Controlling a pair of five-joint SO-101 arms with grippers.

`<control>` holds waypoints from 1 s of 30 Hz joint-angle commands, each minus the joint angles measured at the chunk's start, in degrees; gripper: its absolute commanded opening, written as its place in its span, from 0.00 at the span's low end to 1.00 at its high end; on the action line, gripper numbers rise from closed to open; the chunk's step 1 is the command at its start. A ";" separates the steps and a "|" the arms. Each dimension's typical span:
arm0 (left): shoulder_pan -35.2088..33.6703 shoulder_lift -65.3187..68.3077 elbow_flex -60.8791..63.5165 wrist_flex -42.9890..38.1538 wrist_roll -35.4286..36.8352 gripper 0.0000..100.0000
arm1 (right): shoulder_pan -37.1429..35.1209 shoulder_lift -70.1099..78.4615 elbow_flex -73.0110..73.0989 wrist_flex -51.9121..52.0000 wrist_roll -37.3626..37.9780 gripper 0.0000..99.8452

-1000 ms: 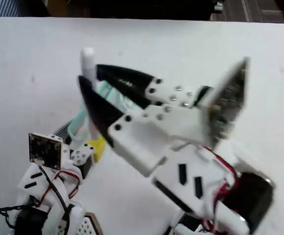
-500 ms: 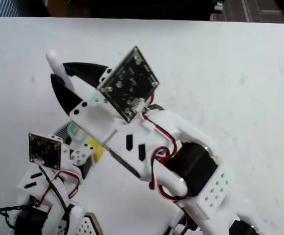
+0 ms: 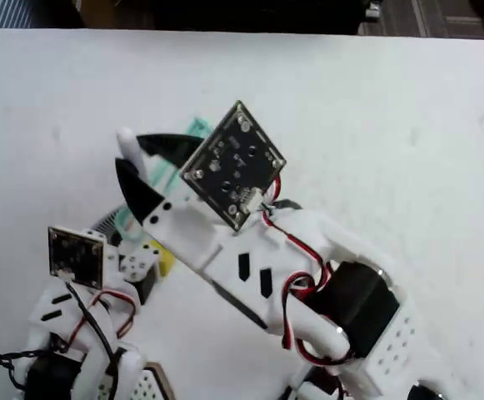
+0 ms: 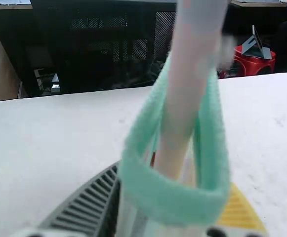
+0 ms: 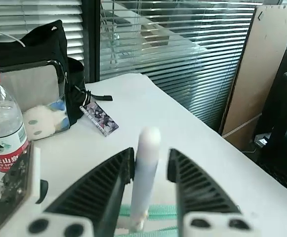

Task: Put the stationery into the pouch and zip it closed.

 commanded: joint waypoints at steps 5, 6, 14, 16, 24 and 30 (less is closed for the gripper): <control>-0.48 -0.13 -1.41 -0.53 0.70 0.23 | 3.82 -1.45 -0.88 0.92 0.62 0.24; -0.48 -0.13 -1.41 -0.53 0.70 0.23 | 5.23 -1.63 -0.88 0.40 0.62 0.24; -0.48 -0.13 -1.41 -0.44 0.44 0.23 | 14.81 -1.71 -0.88 0.40 0.18 0.24; -0.57 -0.13 -1.41 -0.44 0.44 0.23 | 17.19 -1.71 -0.88 1.71 0.18 0.24; -4.70 -0.13 -1.93 -0.62 0.70 0.23 | 28.00 -1.71 -0.79 11.03 0.18 0.24; -7.69 -0.13 -3.87 -0.62 0.44 0.11 | 34.59 0.22 2.73 13.76 0.00 0.24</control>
